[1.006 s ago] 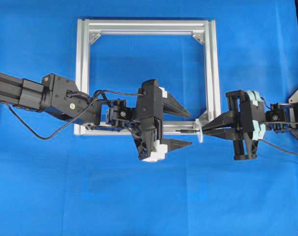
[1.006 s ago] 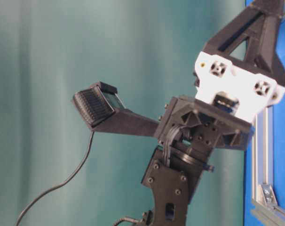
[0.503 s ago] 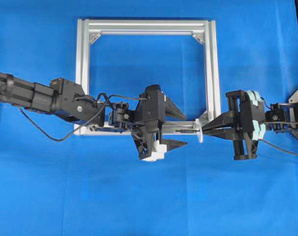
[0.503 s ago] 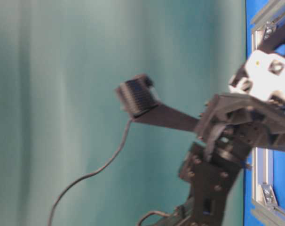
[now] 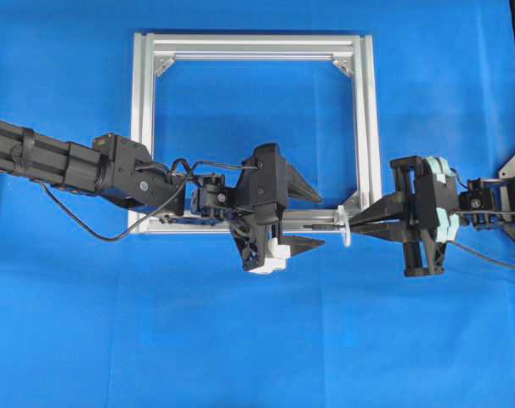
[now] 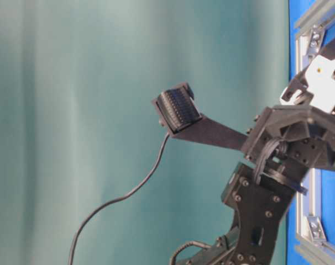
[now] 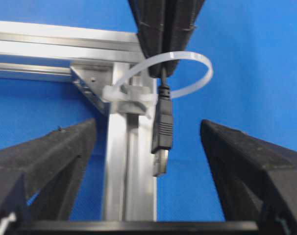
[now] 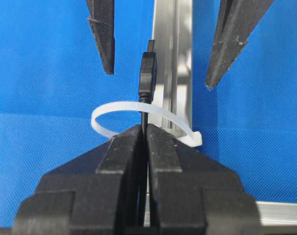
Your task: Insert the wire through the string loop located on the right side.
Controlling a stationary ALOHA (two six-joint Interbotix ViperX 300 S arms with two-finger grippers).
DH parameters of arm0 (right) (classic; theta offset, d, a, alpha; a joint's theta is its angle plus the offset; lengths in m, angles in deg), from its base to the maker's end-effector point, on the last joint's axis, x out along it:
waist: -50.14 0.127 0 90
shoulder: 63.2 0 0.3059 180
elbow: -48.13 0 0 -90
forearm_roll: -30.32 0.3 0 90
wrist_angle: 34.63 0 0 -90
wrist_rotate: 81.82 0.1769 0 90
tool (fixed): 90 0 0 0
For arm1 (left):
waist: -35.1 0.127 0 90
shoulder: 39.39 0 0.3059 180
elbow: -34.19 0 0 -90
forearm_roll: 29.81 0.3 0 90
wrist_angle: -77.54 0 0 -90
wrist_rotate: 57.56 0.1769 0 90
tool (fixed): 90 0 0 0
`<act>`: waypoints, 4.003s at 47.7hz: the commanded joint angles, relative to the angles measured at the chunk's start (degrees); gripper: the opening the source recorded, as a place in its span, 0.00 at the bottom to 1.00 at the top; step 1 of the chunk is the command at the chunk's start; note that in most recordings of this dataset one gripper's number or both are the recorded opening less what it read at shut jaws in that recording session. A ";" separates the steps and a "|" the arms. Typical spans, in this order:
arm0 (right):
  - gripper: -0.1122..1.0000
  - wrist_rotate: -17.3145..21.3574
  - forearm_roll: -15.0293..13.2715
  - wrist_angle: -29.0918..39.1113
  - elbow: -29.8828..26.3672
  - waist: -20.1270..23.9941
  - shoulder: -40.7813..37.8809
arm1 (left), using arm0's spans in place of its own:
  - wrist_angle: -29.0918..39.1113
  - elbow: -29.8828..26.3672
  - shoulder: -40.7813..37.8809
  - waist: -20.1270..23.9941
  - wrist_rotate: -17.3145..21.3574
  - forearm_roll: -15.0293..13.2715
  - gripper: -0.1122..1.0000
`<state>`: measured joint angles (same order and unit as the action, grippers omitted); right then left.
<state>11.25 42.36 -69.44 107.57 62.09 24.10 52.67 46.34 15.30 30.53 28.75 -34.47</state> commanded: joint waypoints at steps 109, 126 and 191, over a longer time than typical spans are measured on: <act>0.96 0.35 0.53 -0.44 -0.88 -0.09 0.44 | 1.58 -1.14 1.67 0.00 0.18 0.18 0.17; 0.96 0.18 0.53 -0.44 -0.88 -0.09 0.44 | -0.62 11.60 12.13 0.00 0.18 0.09 0.17; 0.96 -0.44 0.35 0.18 -0.44 -0.09 0.79 | 0.53 53.09 49.39 -2.20 -3.78 0.09 0.17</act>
<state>10.90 42.71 -69.08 107.57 61.91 24.10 53.37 100.04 63.99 28.51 25.06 -34.47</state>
